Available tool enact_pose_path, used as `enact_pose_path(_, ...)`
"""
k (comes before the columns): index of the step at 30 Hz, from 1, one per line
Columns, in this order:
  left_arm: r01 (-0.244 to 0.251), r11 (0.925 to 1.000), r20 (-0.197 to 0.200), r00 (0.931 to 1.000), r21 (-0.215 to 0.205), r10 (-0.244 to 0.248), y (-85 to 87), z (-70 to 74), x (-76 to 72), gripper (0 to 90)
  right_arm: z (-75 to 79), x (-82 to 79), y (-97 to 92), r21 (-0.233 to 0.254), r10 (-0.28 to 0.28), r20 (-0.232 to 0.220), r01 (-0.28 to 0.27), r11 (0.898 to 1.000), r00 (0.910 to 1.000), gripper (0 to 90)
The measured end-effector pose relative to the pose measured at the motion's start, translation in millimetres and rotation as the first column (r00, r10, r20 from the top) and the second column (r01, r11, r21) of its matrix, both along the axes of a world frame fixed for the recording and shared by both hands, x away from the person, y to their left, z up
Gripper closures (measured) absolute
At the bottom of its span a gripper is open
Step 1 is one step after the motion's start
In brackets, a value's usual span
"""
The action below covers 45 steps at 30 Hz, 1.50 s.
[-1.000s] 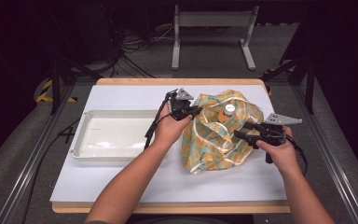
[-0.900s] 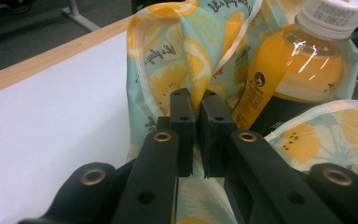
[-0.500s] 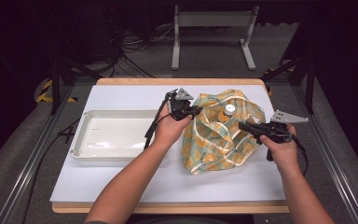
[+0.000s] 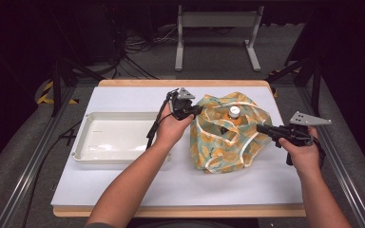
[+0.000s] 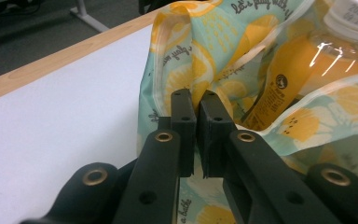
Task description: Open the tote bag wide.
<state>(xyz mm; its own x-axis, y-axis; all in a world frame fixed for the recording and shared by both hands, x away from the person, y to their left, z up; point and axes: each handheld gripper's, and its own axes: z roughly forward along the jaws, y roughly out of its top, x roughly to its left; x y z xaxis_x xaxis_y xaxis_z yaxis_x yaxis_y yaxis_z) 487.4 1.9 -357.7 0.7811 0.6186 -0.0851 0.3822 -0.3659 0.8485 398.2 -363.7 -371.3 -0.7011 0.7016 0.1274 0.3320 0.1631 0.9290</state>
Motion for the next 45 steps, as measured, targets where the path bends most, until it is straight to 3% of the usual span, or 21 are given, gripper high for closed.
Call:
enact_pose_path(12,-0.010,0.9997,-0.032,0.9994,0.022,0.010,-6.9,-11.9,8.2,86.0,-11.5,9.3,-7.0,-0.031,-0.036,-0.052,0.035,0.999,0.9980,90.0)
enact_pose_path(25,-0.005,0.9961,-0.055,0.9984,0.088,0.010,-12.0,-28.7,10.6,85.8,-34.1,16.5,-21.3,-0.070,-0.094,-0.104,0.087,0.994,0.9902,89.9)
enact_pose_path(28,0.002,0.9925,-0.048,0.9989,0.122,0.004,-12.4,-32.0,8.8,85.5,-37.3,15.2,-23.8,-0.073,-0.101,-0.111,0.093,0.993,0.9887,89.9)
enact_pose_path(32,0.019,0.9884,-0.068,0.9976,0.151,-0.009,-14.1,-37.7,6.0,85.7,-43.4,12.5,-29.0,-0.095,-0.108,-0.127,0.096,0.991,0.9860,89.9)
enact_pose_path(35,0.025,0.9875,-0.075,0.9971,0.156,-0.014,-14.8,-40.8,6.0,85.6,-47.9,11.7,-30.6,-0.114,-0.108,-0.142,0.092,0.989,0.9840,89.9)
enact_pose_path(37,0.038,0.9838,-0.100,0.9947,0.175,-0.020,-15.1,-46.4,6.5,85.5,-53.7,8.8,-33.5,-0.140,-0.117,-0.163,0.095,0.986,0.9797,89.9)
enact_pose_path(45,0.054,0.9793,-0.128,0.9913,0.195,-0.029,-14.4,-52.6,4.3,85.5,-61.8,4.2,-40.4,-0.155,-0.123,-0.187,0.095,0.983,0.9745,89.8)
